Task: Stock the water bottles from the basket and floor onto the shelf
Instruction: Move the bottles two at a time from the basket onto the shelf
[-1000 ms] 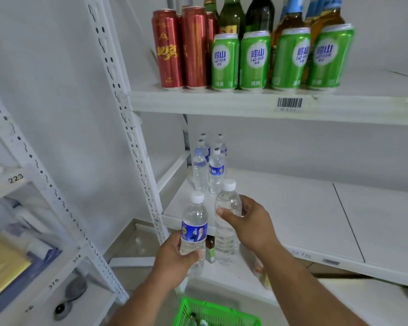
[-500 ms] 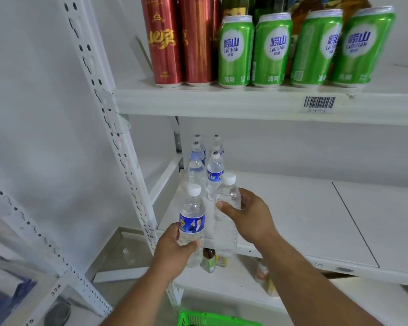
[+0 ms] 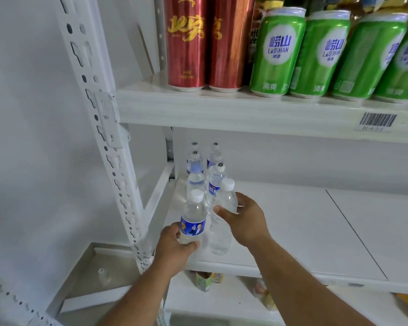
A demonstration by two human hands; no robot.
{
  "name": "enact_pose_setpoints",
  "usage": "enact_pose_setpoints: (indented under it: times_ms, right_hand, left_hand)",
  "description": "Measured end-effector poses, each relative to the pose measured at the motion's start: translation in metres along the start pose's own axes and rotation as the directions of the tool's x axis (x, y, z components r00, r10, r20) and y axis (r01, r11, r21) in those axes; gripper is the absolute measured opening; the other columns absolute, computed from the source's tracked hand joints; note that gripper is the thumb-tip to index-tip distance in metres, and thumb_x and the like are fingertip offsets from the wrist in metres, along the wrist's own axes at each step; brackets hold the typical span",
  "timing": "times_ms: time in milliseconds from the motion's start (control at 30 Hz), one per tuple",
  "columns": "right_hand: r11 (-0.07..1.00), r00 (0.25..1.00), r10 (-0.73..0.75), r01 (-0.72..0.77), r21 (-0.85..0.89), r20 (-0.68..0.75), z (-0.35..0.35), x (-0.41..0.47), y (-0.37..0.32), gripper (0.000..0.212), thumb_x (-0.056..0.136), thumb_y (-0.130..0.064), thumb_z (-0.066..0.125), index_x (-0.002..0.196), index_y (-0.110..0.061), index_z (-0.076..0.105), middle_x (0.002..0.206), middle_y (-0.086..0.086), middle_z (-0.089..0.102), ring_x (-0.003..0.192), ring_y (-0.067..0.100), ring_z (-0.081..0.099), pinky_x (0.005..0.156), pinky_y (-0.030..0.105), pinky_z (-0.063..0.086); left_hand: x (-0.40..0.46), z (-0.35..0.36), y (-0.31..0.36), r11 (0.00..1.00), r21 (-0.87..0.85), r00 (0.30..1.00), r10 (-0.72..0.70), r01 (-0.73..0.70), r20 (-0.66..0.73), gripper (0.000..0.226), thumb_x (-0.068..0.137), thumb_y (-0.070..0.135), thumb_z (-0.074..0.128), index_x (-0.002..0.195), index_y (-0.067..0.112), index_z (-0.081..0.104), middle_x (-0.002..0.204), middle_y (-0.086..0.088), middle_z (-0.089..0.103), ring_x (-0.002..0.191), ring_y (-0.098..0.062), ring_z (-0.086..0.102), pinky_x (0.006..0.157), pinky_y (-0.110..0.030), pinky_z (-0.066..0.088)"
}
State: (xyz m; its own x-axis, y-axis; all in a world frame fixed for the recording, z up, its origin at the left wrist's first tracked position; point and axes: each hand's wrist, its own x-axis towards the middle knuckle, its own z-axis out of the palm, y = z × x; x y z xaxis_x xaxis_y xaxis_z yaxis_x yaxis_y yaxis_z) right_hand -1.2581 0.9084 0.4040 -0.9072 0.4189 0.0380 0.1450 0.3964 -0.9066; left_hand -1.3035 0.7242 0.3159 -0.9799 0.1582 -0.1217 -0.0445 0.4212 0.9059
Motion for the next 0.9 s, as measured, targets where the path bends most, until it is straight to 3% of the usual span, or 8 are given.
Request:
enact_pose_setpoints:
  times_ms: [100, 233, 333, 433, 567, 900]
  right_hand:
    - [0.998, 0.999, 0.023, -0.024, -0.063, -0.032, 0.009, 0.018, 0.007, 0.031, 0.078, -0.048, 0.078, 0.105, -0.037, 0.066, 0.101, -0.019, 0.068, 0.092, 0.003, 0.063, 0.075, 0.024, 0.049]
    - [0.995, 0.998, 0.045, -0.049, -0.082, -0.054, 0.017, 0.039, 0.019, 0.038, 0.077, -0.052, 0.078, 0.109, -0.049, 0.056, 0.111, -0.018, 0.062, 0.101, 0.008, 0.062, 0.086, 0.032, 0.053]
    - [0.997, 0.998, 0.048, -0.051, -0.061, -0.049, 0.021, 0.054, 0.029, 0.033, 0.078, -0.049, 0.078, 0.102, -0.052, 0.055, 0.114, -0.017, 0.063, 0.103, 0.01, 0.063, 0.089, 0.036, 0.054]
    - [0.996, 0.997, 0.064, -0.066, -0.051, -0.042, 0.025, 0.063, 0.04, 0.036, 0.078, -0.046, 0.079, 0.11, -0.045, 0.061, 0.117, -0.014, 0.064, 0.103, 0.011, 0.063, 0.088, 0.033, 0.053]
    - [0.995, 0.995, 0.094, -0.096, -0.038, -0.033, 0.028, 0.071, 0.048, 0.056, 0.079, -0.045, 0.08, 0.13, -0.035, 0.059, 0.124, -0.014, 0.061, 0.106, 0.011, 0.06, 0.085, 0.025, 0.046]
    - [0.995, 0.994, 0.101, -0.102, -0.01, -0.042, 0.038, 0.082, 0.049, 0.065, 0.082, -0.04, 0.078, 0.14, -0.033, 0.051, 0.132, -0.013, 0.058, 0.111, 0.008, 0.057, 0.091, 0.025, 0.046]
  left_hand:
    - [0.026, 0.003, -0.004, 1.0, 0.004, 1.0, -0.014, 0.014, 0.001, 0.049, 0.065, 0.031, 0.087, 0.107, 0.032, 0.063, 0.109, 0.008, 0.067, 0.104, -0.012, 0.064, 0.087, -0.029, 0.052]
    - [0.054, 0.008, -0.002, 1.0, -0.001, 1.0, -0.019, 0.019, 0.01, 0.045, 0.073, 0.02, 0.085, 0.11, 0.029, 0.061, 0.106, 0.011, 0.065, 0.1, -0.011, 0.061, 0.075, -0.02, 0.044]
    - [0.075, 0.016, -0.005, 1.0, 0.022, 1.0, -0.007, 0.007, -0.004, 0.046, 0.072, 0.022, 0.085, 0.113, 0.027, 0.064, 0.112, 0.005, 0.067, 0.107, -0.016, 0.061, 0.081, -0.024, 0.044]
    - [0.091, 0.024, -0.011, 0.999, 0.031, 1.0, -0.023, 0.023, -0.007, 0.053, 0.07, 0.024, 0.086, 0.118, 0.026, 0.064, 0.114, 0.005, 0.067, 0.108, -0.015, 0.061, 0.084, -0.026, 0.045]
    - [0.106, 0.031, -0.014, 0.999, 0.031, 1.0, -0.012, 0.012, -0.004, 0.057, 0.065, 0.027, 0.088, 0.118, 0.026, 0.064, 0.112, 0.005, 0.069, 0.105, -0.014, 0.064, 0.083, -0.025, 0.049]
    - [0.118, 0.036, -0.015, 0.999, 0.047, 1.0, 0.018, -0.018, 0.014, 0.061, 0.07, 0.028, 0.086, 0.125, 0.03, 0.059, 0.121, 0.009, 0.065, 0.112, -0.015, 0.063, 0.094, -0.033, 0.052]
